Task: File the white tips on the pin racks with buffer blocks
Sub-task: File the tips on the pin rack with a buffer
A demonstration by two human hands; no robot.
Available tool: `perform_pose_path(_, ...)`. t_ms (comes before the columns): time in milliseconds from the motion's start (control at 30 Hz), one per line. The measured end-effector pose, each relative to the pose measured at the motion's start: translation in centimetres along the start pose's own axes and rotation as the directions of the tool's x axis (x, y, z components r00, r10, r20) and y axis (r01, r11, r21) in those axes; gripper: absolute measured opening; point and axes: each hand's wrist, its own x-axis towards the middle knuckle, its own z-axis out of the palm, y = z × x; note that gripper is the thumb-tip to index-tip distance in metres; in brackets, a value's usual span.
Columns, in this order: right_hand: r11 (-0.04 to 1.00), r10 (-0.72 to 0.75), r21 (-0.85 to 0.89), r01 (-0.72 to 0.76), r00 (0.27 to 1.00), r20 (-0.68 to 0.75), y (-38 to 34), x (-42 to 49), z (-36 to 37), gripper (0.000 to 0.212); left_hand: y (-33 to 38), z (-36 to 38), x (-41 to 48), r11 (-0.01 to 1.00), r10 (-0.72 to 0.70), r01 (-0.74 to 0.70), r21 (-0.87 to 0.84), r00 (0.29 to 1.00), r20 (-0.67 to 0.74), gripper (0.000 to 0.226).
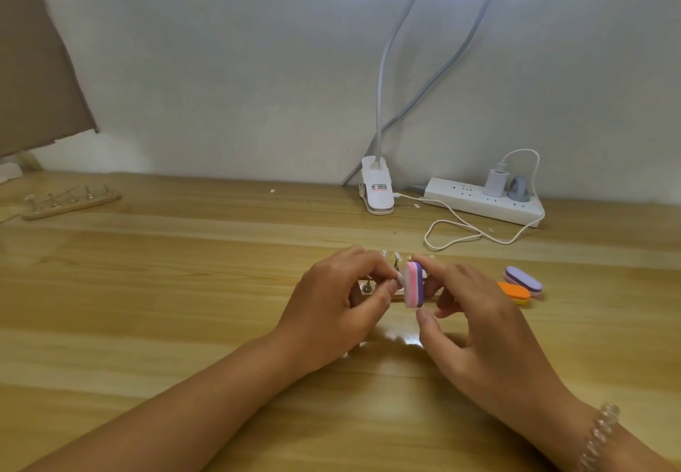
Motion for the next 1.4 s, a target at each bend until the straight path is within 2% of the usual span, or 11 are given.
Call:
perform_pose_path(100, 1.0, -0.006, -0.018, 0.006, 1.0, 0.005, 0.2, 0.0, 0.0, 0.054, 0.0, -0.1, 0.0, 1.0, -0.012, 0.012, 0.012, 1.0, -0.002, 0.006)
perform_pose_path(200, 1.0, 0.014, -0.006, -0.014, 1.0, 0.0, 0.1, -0.1, -0.2, 0.042, 0.2, -0.1, -0.1, 0.996, 0.025, -0.025, 0.08, 1.0, -0.001, 0.005)
perform_pose_path(367, 0.962, 0.202, 0.195, -0.19, 0.979, -0.043, 0.0, 0.2, -0.5, 0.02, 0.7, -0.2, -0.6, 0.973, 0.129, -0.142, 0.184, 0.988, 0.081, 0.007)
perform_pose_path(467, 0.964, 0.203, 0.188, -0.189, 0.978, -0.056, -0.3, 0.3, -0.5, 0.017, 0.7, -0.1, -0.5, 0.98, 0.136, -0.15, 0.134, 0.985, 0.105, 0.006)
perform_pose_path(600, 0.978, 0.134, 0.166, -0.129, 0.991, -0.019, -1.1, 0.2, -0.4, 0.027, 0.2, 0.0, -0.2, 0.994, 0.096, -0.099, 0.052, 0.993, 0.066, 0.009)
perform_pose_path(767, 0.91, 0.321, 0.286, -0.301, 0.947, -0.024, -0.2, 0.5, -0.5, 0.018, 0.3, 0.3, -0.5, 0.985, 0.148, -0.158, 0.073, 0.981, 0.126, 0.01)
perform_pose_path(933, 0.972, 0.155, 0.177, -0.154, 0.988, 0.01, -1.3, -0.1, -0.4, 0.032, 0.0, 0.1, -0.1, 0.993, 0.103, -0.107, 0.046, 0.992, 0.08, 0.01)
perform_pose_path(1100, 0.936, 0.259, 0.245, -0.254, 0.966, 0.012, -0.6, 0.3, -0.4, 0.032, 0.3, 0.1, -0.4, 0.986, 0.144, -0.154, 0.071, 0.981, 0.126, 0.014)
perform_pose_path(1200, 0.935, 0.257, 0.252, -0.251, 0.966, 0.01, -0.7, 0.3, -0.4, 0.028, 0.1, 0.2, -0.3, 0.988, 0.135, -0.142, 0.065, 0.985, 0.103, 0.011)
perform_pose_path(1300, 0.901, 0.338, 0.292, -0.321, 0.941, -0.008, -0.1, 0.4, -0.5, 0.025, 0.1, 0.2, -0.3, 0.99, 0.133, -0.135, 0.046, 0.99, 0.055, 0.009)
perform_pose_path(1400, 0.863, 0.416, 0.348, -0.367, 0.906, -0.075, 0.8, 0.6, -0.8, 0.009, 0.1, 0.3, -0.2, 0.993, 0.117, -0.117, 0.026, 0.993, 0.03, 0.01)
